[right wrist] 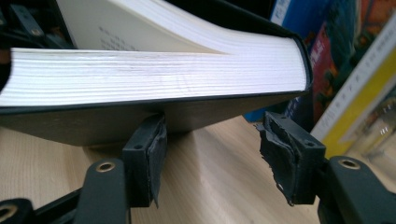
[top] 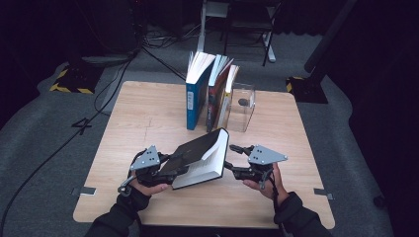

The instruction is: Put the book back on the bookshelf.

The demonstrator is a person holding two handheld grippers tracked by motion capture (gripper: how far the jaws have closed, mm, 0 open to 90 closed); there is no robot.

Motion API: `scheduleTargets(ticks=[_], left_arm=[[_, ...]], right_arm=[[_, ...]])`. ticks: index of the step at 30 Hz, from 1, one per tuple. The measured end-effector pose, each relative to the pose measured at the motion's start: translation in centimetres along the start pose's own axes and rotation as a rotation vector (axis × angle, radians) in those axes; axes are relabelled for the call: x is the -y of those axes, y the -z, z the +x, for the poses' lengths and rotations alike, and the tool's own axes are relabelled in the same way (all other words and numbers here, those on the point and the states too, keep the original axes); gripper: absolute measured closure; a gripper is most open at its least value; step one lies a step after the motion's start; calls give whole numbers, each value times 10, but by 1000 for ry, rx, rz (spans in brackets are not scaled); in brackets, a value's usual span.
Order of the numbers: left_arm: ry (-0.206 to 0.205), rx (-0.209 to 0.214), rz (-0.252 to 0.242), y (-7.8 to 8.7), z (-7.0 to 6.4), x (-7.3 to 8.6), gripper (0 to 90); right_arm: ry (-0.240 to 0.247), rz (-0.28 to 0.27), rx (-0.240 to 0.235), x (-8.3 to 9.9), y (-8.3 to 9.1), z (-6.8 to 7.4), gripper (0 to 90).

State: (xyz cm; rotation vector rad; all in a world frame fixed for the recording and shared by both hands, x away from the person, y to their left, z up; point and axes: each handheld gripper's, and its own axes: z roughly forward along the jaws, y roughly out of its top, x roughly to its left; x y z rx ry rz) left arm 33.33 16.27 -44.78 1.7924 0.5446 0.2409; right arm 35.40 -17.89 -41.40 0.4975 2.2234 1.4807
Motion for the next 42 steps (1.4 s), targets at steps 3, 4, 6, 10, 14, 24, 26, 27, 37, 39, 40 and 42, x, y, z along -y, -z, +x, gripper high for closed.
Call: scheduleTargets(ticks=[3,4,6,10,14,24,26,27,37,39,40,42], left_arm=[[-6,-3,22,2,-3,4,459],[-2,-2,27,2,-4,5,451],[3,-2,34,3,-5,7,437],[21,-8,31,6,-5,10,437],[36,5,31,8,-4,10,458],[64,106,0,-11,0,9,459],[58,131,3,-21,-2,7,458],[55,142,4,-26,-3,5,458],[4,233,45,-79,-15,-9,466],[7,238,46,-82,-14,-10,469],[6,241,43,-83,-14,-10,469],[-5,234,50,-83,-15,-11,470]], right_arm=[[9,-1,-39,-10,-5,0,407],[10,-5,-48,-12,-7,0,407],[10,-8,-71,-15,-10,0,400],[19,-20,-92,-20,-15,0,398],[14,-27,-108,-22,-18,0,399],[47,-24,-118,-25,-7,-1,411],[70,-19,-101,-25,2,-4,410],[82,-11,-93,-25,7,-5,410],[83,-40,-19,-19,42,-20,423],[95,-37,3,-20,44,-20,426],[91,-35,7,-19,46,-21,426],[76,-38,-8,-18,46,-24,426]])
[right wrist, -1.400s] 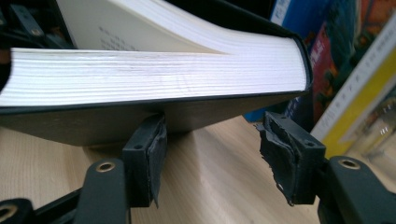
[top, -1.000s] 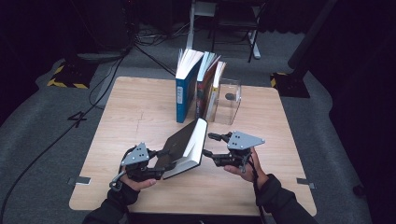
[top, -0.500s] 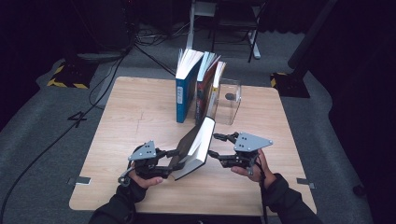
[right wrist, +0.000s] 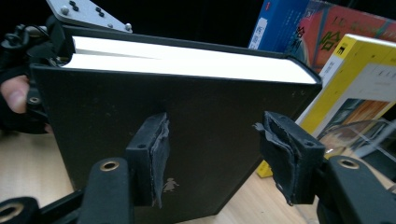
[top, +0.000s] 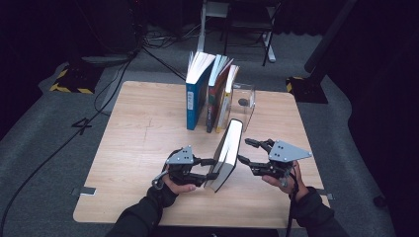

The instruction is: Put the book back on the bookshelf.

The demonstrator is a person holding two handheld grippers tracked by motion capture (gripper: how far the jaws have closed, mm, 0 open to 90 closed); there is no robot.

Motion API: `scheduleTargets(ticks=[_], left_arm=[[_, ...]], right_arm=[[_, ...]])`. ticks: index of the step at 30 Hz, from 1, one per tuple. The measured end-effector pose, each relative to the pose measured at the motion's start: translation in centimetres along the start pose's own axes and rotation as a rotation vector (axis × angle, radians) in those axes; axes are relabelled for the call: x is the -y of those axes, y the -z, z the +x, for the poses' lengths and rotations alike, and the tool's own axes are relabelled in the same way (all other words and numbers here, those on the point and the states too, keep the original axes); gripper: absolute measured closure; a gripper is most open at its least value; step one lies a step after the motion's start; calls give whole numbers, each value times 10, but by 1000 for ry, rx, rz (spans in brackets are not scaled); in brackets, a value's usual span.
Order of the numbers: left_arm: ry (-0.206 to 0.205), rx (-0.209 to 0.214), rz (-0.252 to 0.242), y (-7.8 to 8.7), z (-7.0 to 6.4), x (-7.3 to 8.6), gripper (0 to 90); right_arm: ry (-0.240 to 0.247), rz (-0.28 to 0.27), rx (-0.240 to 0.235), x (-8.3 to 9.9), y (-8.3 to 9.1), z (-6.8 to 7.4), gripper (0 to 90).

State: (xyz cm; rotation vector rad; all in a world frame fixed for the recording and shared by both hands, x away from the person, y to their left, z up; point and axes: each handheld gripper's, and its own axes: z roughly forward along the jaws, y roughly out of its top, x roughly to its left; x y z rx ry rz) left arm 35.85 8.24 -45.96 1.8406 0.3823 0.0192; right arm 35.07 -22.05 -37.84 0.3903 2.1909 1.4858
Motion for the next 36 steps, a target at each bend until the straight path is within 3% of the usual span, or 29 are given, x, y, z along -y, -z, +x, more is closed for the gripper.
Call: scheduleTargets(ticks=[6,7,13,18,24,28,33,36], left_arm=[[-65,-43,28,6,-9,-3,486],[-79,-41,48,6,-11,-3,445],[-150,-150,145,-5,-33,5,263],[-132,-227,142,-15,-39,10,174],[-90,-312,112,-25,-40,12,156],[-106,-418,111,-34,-44,13,172],[-55,-458,64,-38,-41,14,231],[-51,-467,65,-39,-41,14,232]], right_arm=[[-5,-4,-16,1,-3,4,381],[4,-6,-12,1,-3,5,379],[14,1,-34,6,-10,11,362],[14,12,-50,10,-15,15,352],[2,21,-51,16,-25,19,332],[-2,12,-39,17,-29,23,344],[-9,4,-30,17,-32,25,333],[-11,2,-30,17,-33,25,324]])
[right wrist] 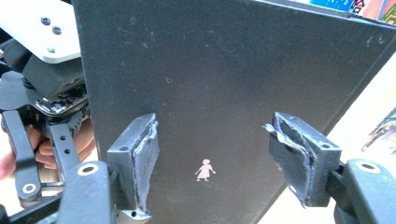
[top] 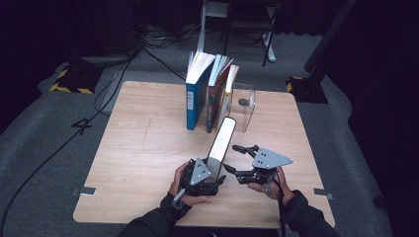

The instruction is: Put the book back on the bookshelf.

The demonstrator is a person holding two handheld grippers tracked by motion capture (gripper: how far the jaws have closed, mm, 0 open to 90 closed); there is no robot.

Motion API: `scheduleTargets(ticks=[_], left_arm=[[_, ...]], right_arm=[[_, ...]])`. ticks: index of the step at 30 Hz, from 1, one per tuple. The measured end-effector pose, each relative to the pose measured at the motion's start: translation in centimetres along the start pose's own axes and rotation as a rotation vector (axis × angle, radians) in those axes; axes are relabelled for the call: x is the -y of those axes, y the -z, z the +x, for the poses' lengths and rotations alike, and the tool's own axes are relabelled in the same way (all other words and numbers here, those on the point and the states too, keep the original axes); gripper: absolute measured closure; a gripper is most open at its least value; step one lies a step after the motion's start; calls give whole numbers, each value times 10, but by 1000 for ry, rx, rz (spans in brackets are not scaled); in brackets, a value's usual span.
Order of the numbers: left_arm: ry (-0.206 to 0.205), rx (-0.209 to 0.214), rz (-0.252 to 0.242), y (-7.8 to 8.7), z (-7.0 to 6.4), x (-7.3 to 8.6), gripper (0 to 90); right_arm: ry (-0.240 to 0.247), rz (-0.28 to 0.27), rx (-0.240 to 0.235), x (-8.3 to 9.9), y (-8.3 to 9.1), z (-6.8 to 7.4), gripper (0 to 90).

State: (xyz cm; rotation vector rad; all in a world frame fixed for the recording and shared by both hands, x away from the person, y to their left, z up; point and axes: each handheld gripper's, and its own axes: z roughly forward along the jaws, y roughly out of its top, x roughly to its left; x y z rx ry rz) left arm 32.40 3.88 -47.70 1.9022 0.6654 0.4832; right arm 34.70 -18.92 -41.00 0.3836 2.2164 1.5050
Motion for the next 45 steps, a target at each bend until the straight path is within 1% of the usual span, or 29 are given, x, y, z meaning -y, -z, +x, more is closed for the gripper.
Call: scheduleTargets(ticks=[2,3,5,6,10,11,12,13,14,15,16,17,18,21,22,23,24,25,26,27,28,29,31,33,36,37,43,44,45], left_arm=[[5,5,-1,0,1,0,241],[6,14,3,1,2,0,249],[3,16,5,1,3,0,264],[-17,26,6,3,7,0,277],[-16,48,10,9,19,3,352],[-16,48,10,9,19,3,375],[-27,47,12,12,26,3,401],[-28,48,18,13,30,3,425],[-27,47,21,15,34,4,451],[-27,47,21,15,34,4,476],[-18,46,28,17,42,5,506],[-18,46,28,17,42,5,515],[-15,74,31,18,49,6,518],[-24,83,42,18,50,4,521],[-29,85,47,18,50,4,523],[-36,98,60,18,52,2,525],[-36,98,60,18,52,2,528],[-39,110,66,19,54,2,528],[-40,135,70,20,56,2,533],[-40,135,70,20,56,2,534],[-48,159,78,22,57,2,534],[-48,159,78,22,57,2,534],[-59,199,84,27,57,3,533],[-71,224,89,31,57,4,533],[-78,250,102,38,55,5,531],[-85,265,105,40,54,6,531],[-103,314,121,51,51,9,528],[-103,314,121,51,51,9,526],[-105,326,123,52,50,10,526]], right_arm=[[-3,-2,0,0,0,0,320],[1,-1,0,0,0,-1,322],[10,2,-2,0,0,-1,320],[17,5,-9,0,0,-2,318],[31,13,12,1,2,-6,317],[31,13,12,1,2,-6,317],[21,13,22,3,4,-10,317],[21,16,27,3,5,-12,315],[19,22,37,4,6,-14,315],[19,22,37,4,6,-14,315],[20,33,55,7,9,-19,315],[15,34,59,7,9,-21,315],[9,37,70,9,10,-23,316],[-5,50,87,13,11,-30,316],[-6,54,87,14,10,-31,316],[-7,63,84,16,10,-33,313],[-7,63,84,16,10,-33,313],[-10,70,83,17,9,-34,312],[-22,85,76,21,7,-37,303],[-30,94,71,23,6,-39,301],[-31,99,66,24,6,-40,301],[-31,99,66,24,6,-40,301],[-33,108,61,27,6,-42,300],[-39,107,49,29,7,-42,299],[-23,109,32,30,9,-39,300],[-16,109,18,30,9,-37,300],[9,113,-65,29,9,-25,299],[9,113,-65,29,9,-25,299],[14,114,-78,29,7,-23,299]])
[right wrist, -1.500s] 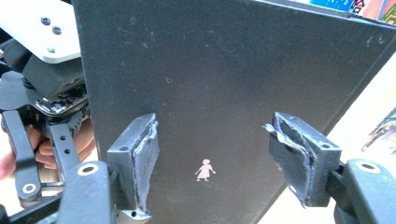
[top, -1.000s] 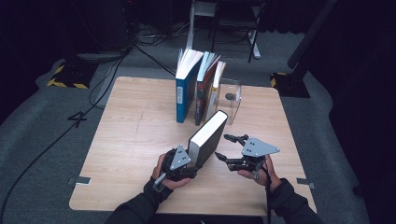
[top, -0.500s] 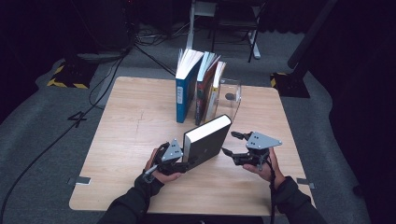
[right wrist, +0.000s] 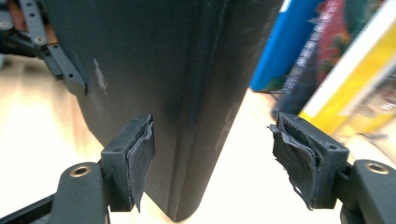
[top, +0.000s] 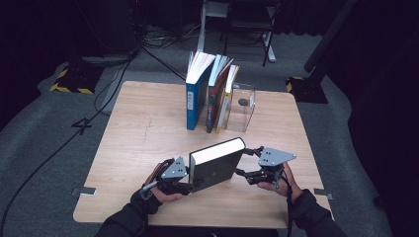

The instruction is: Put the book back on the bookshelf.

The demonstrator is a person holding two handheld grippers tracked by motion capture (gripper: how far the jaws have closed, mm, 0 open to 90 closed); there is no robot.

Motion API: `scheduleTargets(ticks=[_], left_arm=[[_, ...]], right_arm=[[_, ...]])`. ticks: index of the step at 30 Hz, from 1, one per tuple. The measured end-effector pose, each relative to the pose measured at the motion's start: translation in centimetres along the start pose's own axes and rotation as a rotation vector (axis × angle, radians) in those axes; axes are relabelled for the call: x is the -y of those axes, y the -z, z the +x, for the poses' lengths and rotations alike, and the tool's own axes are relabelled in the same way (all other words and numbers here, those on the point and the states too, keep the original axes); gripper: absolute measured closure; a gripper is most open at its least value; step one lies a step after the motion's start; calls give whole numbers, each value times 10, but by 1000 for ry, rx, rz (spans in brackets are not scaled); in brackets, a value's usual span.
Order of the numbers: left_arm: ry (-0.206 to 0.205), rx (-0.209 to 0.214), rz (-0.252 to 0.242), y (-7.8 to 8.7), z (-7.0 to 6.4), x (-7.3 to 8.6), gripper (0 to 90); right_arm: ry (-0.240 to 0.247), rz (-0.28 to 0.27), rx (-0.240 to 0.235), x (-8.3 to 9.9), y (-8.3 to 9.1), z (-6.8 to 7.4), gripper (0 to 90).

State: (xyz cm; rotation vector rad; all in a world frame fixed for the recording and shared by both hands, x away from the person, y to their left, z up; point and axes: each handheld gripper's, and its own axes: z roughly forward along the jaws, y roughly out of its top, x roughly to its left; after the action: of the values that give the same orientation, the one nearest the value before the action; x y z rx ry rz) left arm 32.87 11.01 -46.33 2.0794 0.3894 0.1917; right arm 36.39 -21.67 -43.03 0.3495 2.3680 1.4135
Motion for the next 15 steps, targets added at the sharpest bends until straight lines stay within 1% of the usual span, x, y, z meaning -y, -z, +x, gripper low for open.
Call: scheduleTargets(ticks=[1,2,4,5,7,10,11,13,14,15], left_arm=[[-11,18,10,3,-2,1,525],[-15,28,12,5,-3,2,524],[-15,43,14,6,-5,3,522],[-14,43,13,7,-5,4,521],[-8,37,9,7,-5,4,518],[-12,31,17,7,-5,4,500],[-13,0,31,7,-4,4,460],[-18,-24,56,9,-3,6,412],[-18,-24,56,9,-3,6,411],[-23,-42,66,9,-3,7,411]], right_arm=[[3,5,-35,-1,-3,3,281],[15,11,-56,-1,-4,5,277],[26,13,-87,-2,-6,8,276],[33,11,-103,-4,-7,11,290],[46,7,-118,-6,-9,15,315],[54,11,-122,-8,-12,19,296],[53,12,-120,-9,-12,19,316],[37,2,-133,-8,-10,17,366],[37,2,-133,-8,-10,17,366],[30,-1,-145,-7,-8,16,383]])
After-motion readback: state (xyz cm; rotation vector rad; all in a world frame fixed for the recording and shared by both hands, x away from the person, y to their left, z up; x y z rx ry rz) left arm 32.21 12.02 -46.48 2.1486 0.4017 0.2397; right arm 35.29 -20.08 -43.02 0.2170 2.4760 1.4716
